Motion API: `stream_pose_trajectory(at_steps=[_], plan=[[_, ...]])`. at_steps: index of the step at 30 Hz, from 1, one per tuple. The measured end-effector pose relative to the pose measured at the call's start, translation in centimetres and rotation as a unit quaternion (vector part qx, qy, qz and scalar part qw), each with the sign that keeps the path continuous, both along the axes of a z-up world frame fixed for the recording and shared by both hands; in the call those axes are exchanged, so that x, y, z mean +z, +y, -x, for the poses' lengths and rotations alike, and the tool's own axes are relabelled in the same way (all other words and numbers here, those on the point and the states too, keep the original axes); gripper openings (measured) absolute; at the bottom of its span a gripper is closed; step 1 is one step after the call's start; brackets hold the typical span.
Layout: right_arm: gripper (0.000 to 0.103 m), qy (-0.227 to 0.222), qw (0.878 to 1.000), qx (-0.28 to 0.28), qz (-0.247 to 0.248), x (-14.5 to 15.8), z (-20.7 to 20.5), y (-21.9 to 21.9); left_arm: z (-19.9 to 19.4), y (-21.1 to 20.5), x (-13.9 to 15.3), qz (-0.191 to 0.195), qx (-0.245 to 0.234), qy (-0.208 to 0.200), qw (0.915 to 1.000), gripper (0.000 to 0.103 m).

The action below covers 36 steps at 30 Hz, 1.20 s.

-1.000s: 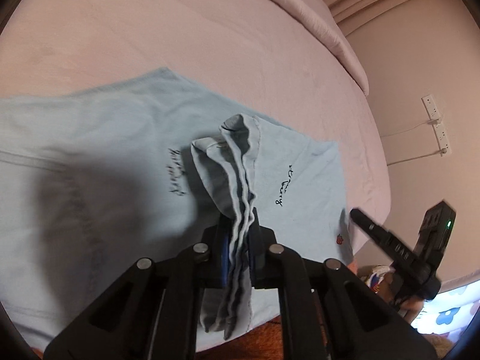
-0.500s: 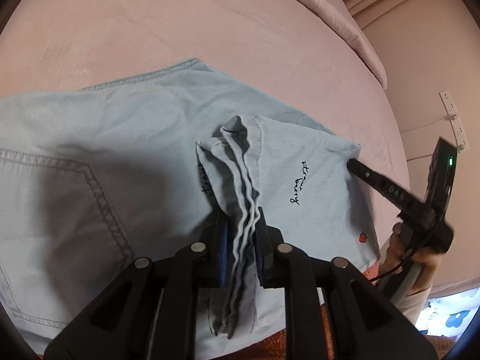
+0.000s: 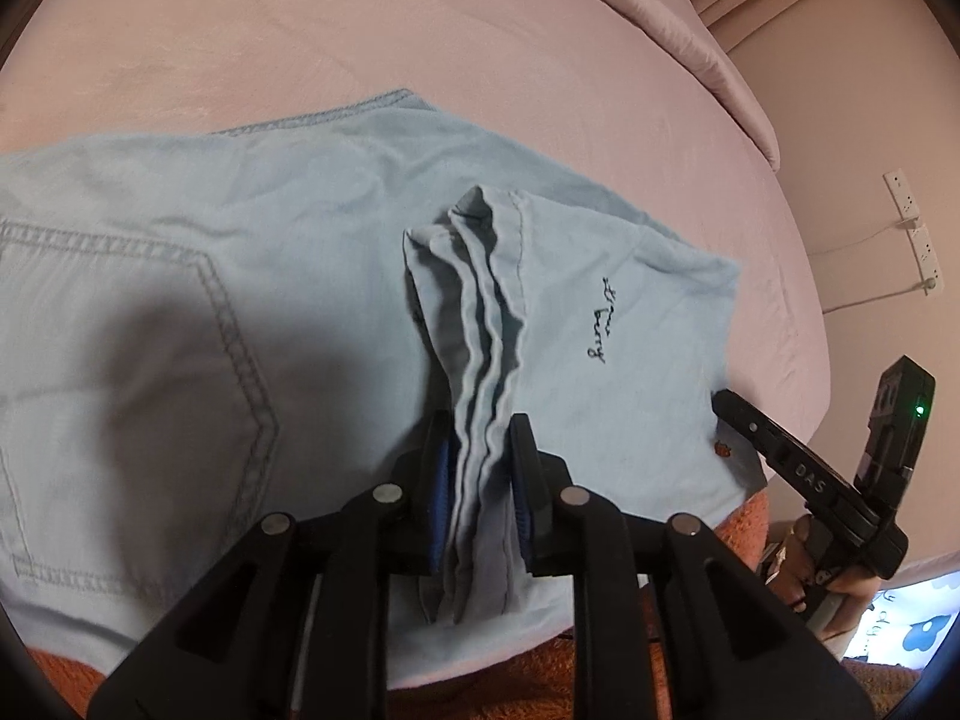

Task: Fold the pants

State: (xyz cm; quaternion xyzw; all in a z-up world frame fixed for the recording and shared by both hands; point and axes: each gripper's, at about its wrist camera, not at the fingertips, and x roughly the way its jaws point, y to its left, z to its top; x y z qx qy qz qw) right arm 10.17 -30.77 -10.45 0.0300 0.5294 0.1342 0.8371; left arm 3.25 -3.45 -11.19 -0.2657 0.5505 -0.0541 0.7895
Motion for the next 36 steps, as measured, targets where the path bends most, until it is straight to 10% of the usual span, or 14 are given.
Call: stream_pose_trajectory(at_steps=[24,36], plan=[[0.013,0.031,0.999,-0.013,0.004,0.5,2.2,-0.6,3.1,-0.4,0.2,0.006,-0.003,0.015,0.9999,0.031],[0.015,0.023,0.999,-0.003,0.038,1.0,2.2,0.8,5.3,1.0,3.2,-0.036,0.035,-0.022,0.9985,0.074]])
